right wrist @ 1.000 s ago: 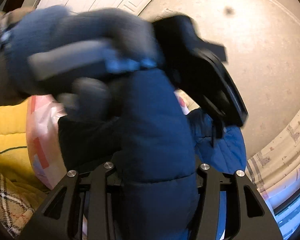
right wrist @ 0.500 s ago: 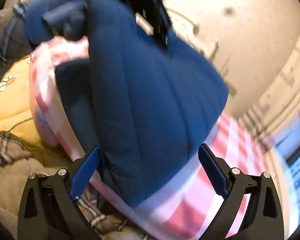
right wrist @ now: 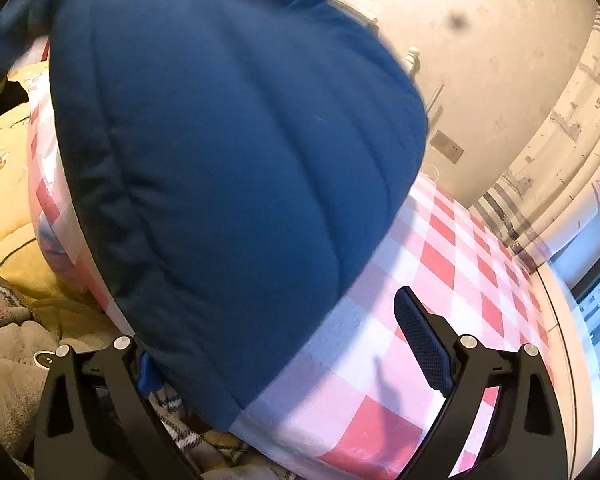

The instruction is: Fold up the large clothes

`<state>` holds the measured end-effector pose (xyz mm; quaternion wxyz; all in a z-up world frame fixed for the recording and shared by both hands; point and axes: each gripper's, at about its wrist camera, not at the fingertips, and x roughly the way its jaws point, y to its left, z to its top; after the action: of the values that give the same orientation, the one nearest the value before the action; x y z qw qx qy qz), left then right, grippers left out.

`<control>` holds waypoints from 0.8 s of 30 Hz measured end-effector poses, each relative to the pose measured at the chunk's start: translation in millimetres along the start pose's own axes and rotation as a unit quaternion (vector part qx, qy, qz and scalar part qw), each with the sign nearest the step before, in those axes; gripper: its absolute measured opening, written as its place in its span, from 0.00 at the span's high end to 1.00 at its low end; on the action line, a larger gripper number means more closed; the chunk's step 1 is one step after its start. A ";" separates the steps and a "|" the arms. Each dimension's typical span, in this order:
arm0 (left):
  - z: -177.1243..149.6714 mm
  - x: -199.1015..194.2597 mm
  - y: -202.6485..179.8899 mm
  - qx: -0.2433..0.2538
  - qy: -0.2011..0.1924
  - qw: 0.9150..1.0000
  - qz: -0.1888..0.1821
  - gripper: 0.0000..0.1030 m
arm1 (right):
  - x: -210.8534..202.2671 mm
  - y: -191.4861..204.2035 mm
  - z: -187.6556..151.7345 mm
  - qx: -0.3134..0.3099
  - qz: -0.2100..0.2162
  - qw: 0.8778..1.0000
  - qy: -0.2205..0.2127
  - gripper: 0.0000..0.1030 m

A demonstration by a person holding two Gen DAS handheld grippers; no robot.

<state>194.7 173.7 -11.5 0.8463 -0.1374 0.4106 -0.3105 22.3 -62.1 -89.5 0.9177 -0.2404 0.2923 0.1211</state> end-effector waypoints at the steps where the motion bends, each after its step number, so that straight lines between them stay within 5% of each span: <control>1: -12.0 7.7 34.0 -0.043 -0.007 0.997 -0.066 0.83 | 1.0 0.0 2.3 0.002 0.004 1.000 0.001 0.12; 3: -21.7 10.8 62.2 -0.086 -0.016 0.988 -0.126 0.82 | 2.8 0.2 2.2 0.003 0.007 1.000 0.004 0.12; 11: -8.3 -33.9 -5.0 0.018 -0.068 0.997 -0.042 0.87 | 9.4 -12.2 1.1 0.017 0.022 1.000 0.012 0.10; 14: -14.8 -34.0 5.0 0.020 -0.077 0.997 -0.017 0.87 | 12.3 -13.6 1.8 0.017 0.024 1.000 0.011 0.10; 16: -24.2 -20.5 31.6 -0.007 -0.066 0.998 -0.021 0.87 | 13.1 -14.1 1.8 0.020 0.030 0.999 0.009 0.09; 20: -40.2 -5.2 75.2 -0.078 -0.069 0.990 -0.095 0.86 | 14.6 -17.9 7.2 0.026 0.047 0.998 0.028 0.08; 24: -39.4 -9.0 69.8 -0.062 -0.068 0.993 -0.068 0.85 | -13.0 -16.5 15.4 -0.015 0.114 0.993 0.021 0.13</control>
<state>188.5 234.1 -64.7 0.8386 -0.2383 0.3606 -0.3314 25.2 -69.4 -64.7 0.8877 -0.2216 0.3355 0.2245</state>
